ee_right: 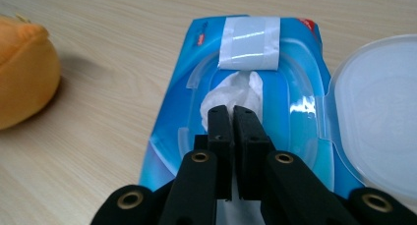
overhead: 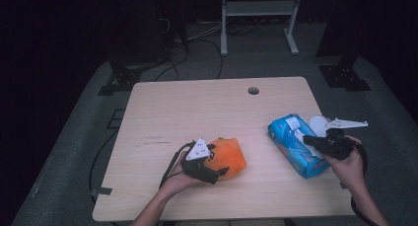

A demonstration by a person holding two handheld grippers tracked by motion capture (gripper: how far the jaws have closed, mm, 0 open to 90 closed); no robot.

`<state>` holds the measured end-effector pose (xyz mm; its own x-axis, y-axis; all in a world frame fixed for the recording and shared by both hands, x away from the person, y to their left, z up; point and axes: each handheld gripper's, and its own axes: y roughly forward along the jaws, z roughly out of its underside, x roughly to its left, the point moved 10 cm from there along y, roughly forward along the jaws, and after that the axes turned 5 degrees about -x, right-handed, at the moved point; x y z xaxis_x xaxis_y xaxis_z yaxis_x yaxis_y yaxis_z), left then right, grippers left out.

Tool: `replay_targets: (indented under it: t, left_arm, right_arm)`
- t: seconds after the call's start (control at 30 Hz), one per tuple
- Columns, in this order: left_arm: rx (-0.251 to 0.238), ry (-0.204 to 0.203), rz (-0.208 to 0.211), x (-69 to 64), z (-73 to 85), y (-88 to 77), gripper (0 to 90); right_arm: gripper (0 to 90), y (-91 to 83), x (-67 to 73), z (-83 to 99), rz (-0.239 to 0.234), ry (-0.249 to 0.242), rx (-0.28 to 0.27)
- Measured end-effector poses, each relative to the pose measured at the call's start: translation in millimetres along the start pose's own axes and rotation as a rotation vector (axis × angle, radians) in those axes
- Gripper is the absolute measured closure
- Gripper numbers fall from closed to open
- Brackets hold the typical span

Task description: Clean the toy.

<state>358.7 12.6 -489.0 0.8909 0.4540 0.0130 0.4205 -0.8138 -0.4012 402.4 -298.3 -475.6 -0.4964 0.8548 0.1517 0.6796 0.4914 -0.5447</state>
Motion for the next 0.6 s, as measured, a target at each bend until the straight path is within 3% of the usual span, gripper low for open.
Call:
replay_targets:
  t: [0.17, 0.33, 0.47, 0.5, 0.53, 0.57, 0.6]
  left_arm:
    - [-0.006, 0.0, -0.004, 0.0, -0.1, 0.8, 9.3]
    - [-0.004, 0.006, -0.005, 0.5, 0.7, 0.5, 9.3]
    - [-0.003, 0.005, -0.004, 0.9, 0.6, 1.0, 9.2]
    - [-0.003, 0.006, -0.004, 1.1, 0.7, 1.0, 9.1]
    - [-0.004, 0.006, -0.004, 1.2, 0.8, 1.2, 9.1]
    - [-0.004, 0.007, -0.005, 1.1, 0.9, 1.2, 9.1]
    - [-0.003, 0.01, -0.004, 1.2, 1.0, 1.2, 9.1]
  right_arm:
    - [86.3, -9.2, 6.4, -9.3, -0.031, 0.011, -0.039]
    - [86.4, -23.9, 19.7, -23.4, -0.07, -0.009, -0.081]
    - [86.3, -38.3, 41.3, -37.0, -0.122, -0.039, -0.122]
    - [86.3, -40.6, 48.1, -39.5, -0.136, -0.048, -0.125]
    - [86.3, -44.1, 64.3, -43.4, -0.179, -0.068, -0.132]
    - [86.3, -44.1, 64.3, -43.4, -0.179, -0.068, -0.132]
    - [86.3, -44.7, 73.5, -44.5, -0.201, -0.082, -0.132]
